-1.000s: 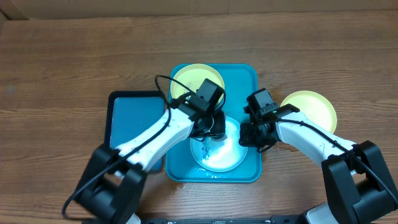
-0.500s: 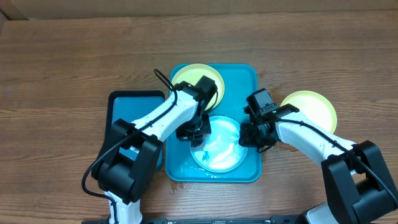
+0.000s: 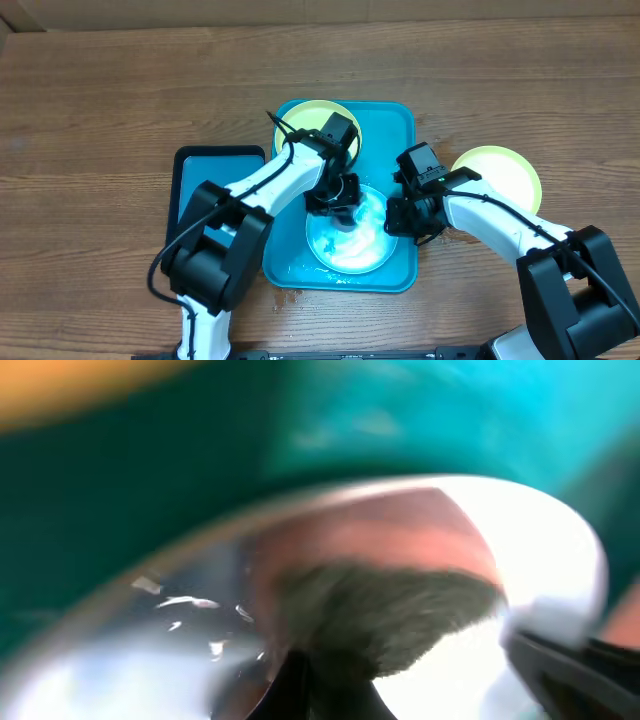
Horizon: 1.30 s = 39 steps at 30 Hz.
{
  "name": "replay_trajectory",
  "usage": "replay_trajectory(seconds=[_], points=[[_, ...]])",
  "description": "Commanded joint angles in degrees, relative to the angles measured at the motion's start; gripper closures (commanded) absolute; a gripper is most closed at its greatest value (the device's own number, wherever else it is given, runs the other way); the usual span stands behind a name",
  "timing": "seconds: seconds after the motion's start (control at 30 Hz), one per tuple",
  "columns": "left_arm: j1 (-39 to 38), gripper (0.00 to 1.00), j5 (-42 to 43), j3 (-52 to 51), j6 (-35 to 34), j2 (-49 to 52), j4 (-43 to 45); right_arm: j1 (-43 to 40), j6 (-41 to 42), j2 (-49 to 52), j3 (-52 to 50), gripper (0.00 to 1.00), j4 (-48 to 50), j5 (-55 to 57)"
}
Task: Clean dirty plates on tray and stack at the side
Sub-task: 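Scrub the light blue plate with the sponge while the right gripper holds it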
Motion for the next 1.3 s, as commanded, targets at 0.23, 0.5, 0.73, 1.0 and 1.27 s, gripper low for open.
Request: replay_trajectory(seconds=[0.23,0.5,0.73,1.0,1.27], points=[[-3.2,0.96,5.3,-0.6,5.9,4.0,-8.3,0.1,0.5,1.6,-0.5,0.96,0.5,2.4],[-3.1,0.96,-11.4,-0.5,5.2,4.0,-14.6,0.1,0.5,1.6,-0.5,0.96,0.4,2.4],[-3.1,0.96,-33.9,-0.5,-3.1,4.0,-17.4,0.1,0.5,1.6,-0.5,0.96,0.5,2.4],[-2.2,0.96,-45.6,-0.5,-9.0,4.0,-16.6,-0.1,8.3,1.6,-0.5,0.96,3.0,5.1],[0.0,0.96,-37.8,0.5,-3.6,4.0,-14.7,-1.7,10.8,1.6,-0.5,0.96,2.8,6.6]])
